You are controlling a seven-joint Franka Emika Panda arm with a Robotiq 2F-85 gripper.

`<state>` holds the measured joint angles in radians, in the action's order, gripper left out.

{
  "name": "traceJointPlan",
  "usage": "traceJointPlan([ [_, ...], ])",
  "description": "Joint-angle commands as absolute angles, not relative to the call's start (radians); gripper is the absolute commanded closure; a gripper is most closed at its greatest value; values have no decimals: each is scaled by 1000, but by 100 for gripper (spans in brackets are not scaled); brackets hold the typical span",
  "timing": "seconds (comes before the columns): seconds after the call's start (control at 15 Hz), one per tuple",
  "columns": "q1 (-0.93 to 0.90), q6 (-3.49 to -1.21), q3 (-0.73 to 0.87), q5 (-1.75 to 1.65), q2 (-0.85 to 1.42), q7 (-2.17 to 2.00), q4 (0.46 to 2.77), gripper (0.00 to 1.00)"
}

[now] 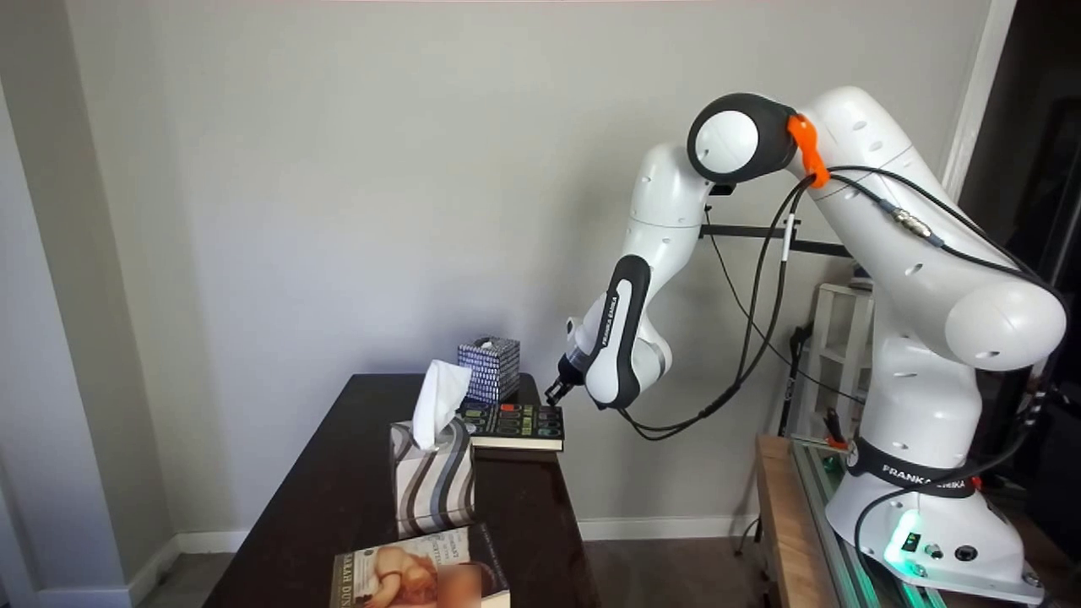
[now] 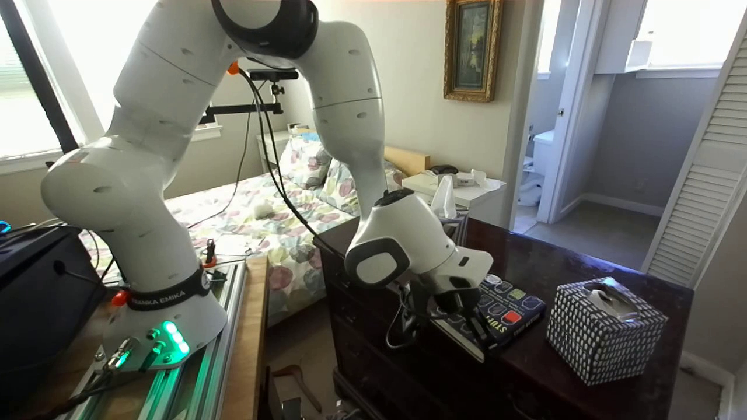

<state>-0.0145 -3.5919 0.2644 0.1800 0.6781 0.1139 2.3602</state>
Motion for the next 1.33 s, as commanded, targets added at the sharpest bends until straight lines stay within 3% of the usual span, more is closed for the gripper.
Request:
traceJointPlan([
  [0.0,66,-3589,193,127,684,59,2332,100],
  [0.53,157,-3589,94,39,685,28,2317,100],
  [1.27,157,-3584,99,0,709,51,2220,100],
])
